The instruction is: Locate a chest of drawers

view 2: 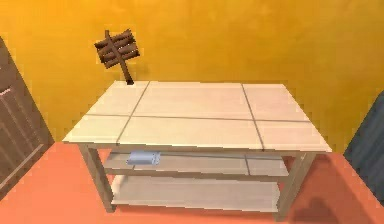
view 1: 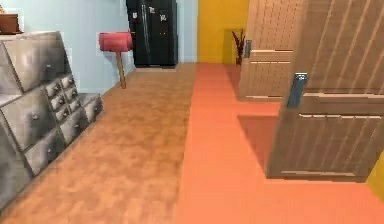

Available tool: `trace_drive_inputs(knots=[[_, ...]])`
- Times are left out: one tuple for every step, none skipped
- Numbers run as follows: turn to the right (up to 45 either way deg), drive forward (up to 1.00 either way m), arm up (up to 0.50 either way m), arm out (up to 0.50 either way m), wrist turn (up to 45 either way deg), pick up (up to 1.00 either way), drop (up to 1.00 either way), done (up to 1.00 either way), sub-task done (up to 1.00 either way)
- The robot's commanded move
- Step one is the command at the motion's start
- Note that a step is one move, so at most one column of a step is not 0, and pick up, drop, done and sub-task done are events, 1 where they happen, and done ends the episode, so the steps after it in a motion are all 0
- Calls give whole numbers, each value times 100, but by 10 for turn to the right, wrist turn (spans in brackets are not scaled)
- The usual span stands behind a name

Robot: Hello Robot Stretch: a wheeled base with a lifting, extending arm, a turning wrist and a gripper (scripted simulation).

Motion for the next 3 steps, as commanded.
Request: trace_drive_inputs(knots=[[30, 0, 0, 0, 0, 0, 0, 0, 0], [0, 100, 0, 0, 0, 0, 0, 0, 0], [0, 95, 0, 0, 0, 0, 0, 0, 0]])
